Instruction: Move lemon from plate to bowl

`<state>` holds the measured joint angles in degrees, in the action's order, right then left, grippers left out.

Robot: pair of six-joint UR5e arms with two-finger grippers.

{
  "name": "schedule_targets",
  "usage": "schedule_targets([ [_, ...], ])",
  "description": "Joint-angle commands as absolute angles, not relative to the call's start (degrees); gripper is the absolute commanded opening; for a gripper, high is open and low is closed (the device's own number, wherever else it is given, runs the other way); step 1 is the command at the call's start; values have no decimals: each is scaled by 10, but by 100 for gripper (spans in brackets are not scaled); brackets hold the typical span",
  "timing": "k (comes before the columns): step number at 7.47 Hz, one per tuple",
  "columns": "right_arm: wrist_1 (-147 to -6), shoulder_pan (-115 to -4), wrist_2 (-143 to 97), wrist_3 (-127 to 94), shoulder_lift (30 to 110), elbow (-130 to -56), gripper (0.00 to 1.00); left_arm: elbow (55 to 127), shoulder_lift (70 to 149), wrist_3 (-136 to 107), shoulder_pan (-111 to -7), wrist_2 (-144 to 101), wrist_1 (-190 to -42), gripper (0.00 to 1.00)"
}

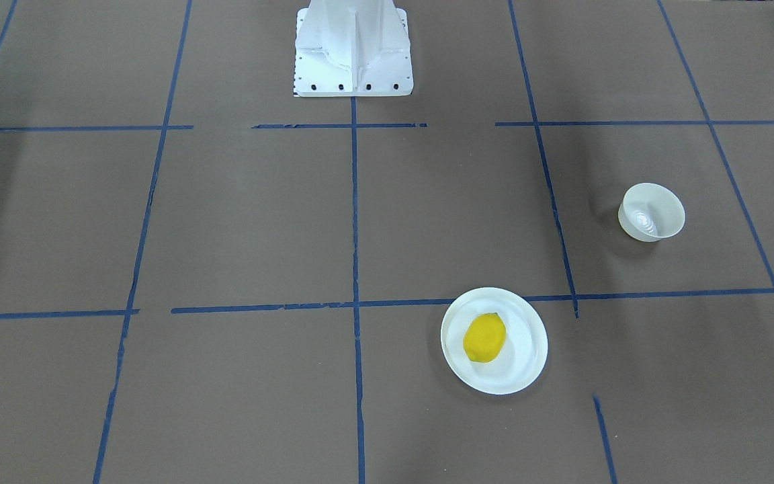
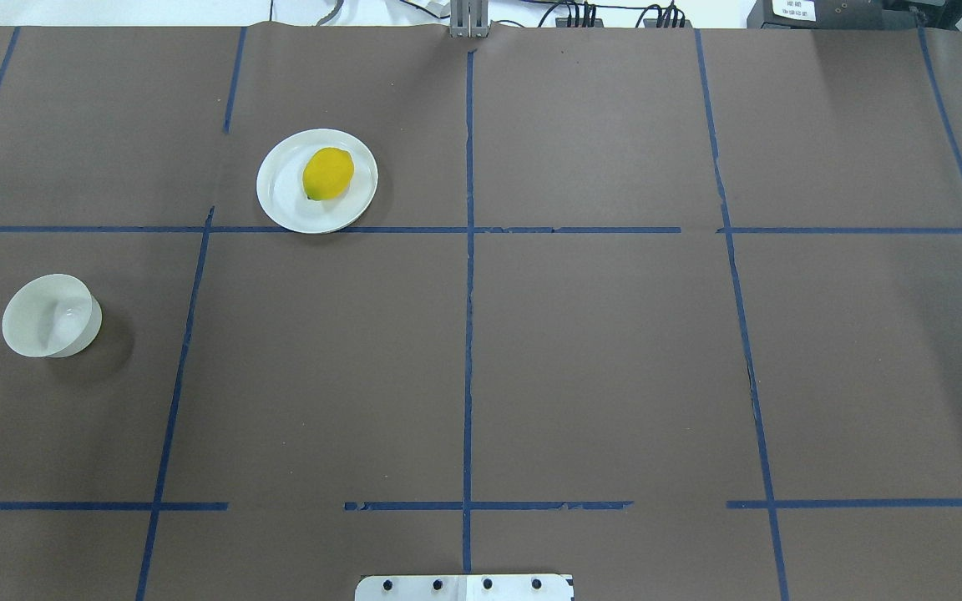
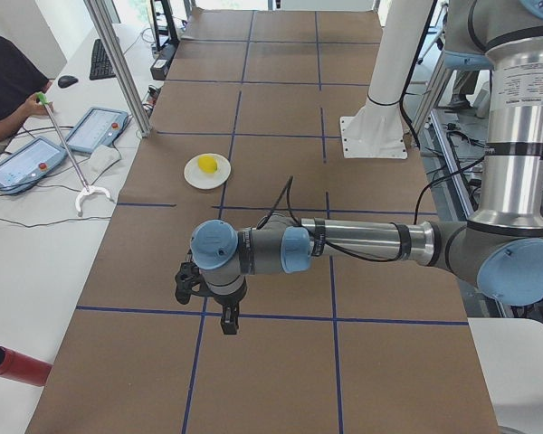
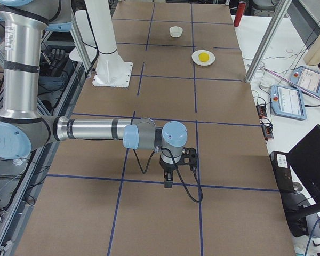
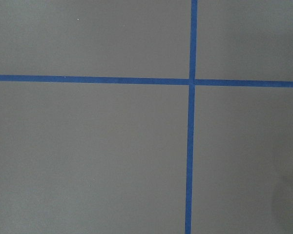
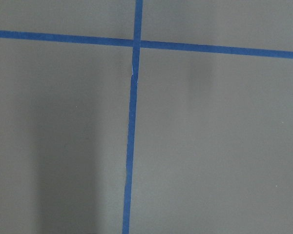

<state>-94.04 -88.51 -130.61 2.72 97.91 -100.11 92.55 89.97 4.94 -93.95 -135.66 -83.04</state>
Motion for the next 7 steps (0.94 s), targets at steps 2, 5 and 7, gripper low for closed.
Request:
schedule_targets([
  [2,-940,-885,-1306,27,979,-1001,100,937,898,51,-939,-1350,-824,100],
  [5,-940,-885,-1306,27,979,-1001,100,935,894,51,-937,-1354,-837,100],
  [7,-940,-885,-1306,27,979,-1001,100,953,896,1,-908,-1377,-923,100],
])
